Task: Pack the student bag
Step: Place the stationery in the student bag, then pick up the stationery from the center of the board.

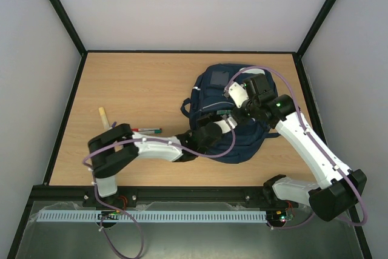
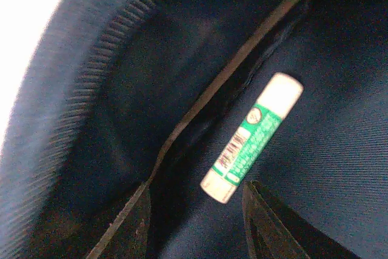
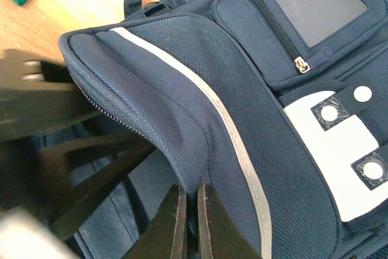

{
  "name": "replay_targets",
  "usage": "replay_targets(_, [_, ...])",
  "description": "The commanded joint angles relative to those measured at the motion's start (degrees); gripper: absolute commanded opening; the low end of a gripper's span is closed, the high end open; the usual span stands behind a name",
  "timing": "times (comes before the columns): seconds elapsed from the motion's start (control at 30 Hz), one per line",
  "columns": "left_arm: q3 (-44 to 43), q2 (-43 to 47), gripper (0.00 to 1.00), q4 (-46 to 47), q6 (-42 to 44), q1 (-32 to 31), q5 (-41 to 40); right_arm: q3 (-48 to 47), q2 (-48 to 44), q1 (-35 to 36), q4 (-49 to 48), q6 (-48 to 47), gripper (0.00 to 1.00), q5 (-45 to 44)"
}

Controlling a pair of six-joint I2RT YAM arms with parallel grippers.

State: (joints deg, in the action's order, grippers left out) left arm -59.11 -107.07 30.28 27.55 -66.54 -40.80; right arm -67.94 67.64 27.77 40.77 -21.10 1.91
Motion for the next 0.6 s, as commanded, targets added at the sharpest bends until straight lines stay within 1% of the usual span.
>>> replay_targets(0.0, [5.1, 8.3, 0.46, 0.0, -11.7, -4.0, 2.0, 0.1, -0.4, 0.2, -3.7, 1.6, 0.01, -1.2])
replay_targets(0.1, [7.5, 12.0, 0.46, -1.2, -16.1, -6.4, 2.7, 2.8, -0.7, 0.2, -5.2, 1.5, 0.01, -0.9])
replay_targets(0.23, [10.8, 17.2, 0.46, -5.9, -22.4, -10.0, 2.3, 7.9, -1.4, 0.2, -7.9, 1.4, 0.01, -0.4])
replay_targets(0.3, [13.2, 20.5, 0.46, -9.0, -27.2, -11.0, 2.2, 11.1, -2.2, 0.2, -9.7, 1.3, 0.01, 0.1])
replay_targets(0.37, [15.5, 23.9, 0.48, -14.3, -34.4, -11.1, 0.8, 14.5, -3.1, 0.2, -11.6, 1.4, 0.01, 0.5])
replay_targets(0.43, [17.0, 27.2, 0.52, -22.2, -43.1, -11.1, -3.1, 17.4, -3.7, 0.1, -13.4, 1.4, 0.01, 0.5])
replay_targets(0.5, [18.4, 30.1, 0.61, -29.7, -49.8, -10.8, -5.8, 19.9, -4.1, 0.1, -14.9, 1.0, 0.01, 1.2])
replay_targets(0.57, [19.9, 33.3, 0.67, -36.0, -55.9, -8.5, -4.6, 22.7, -4.5, 0.1, -16.8, 0.7, 0.01, 2.9])
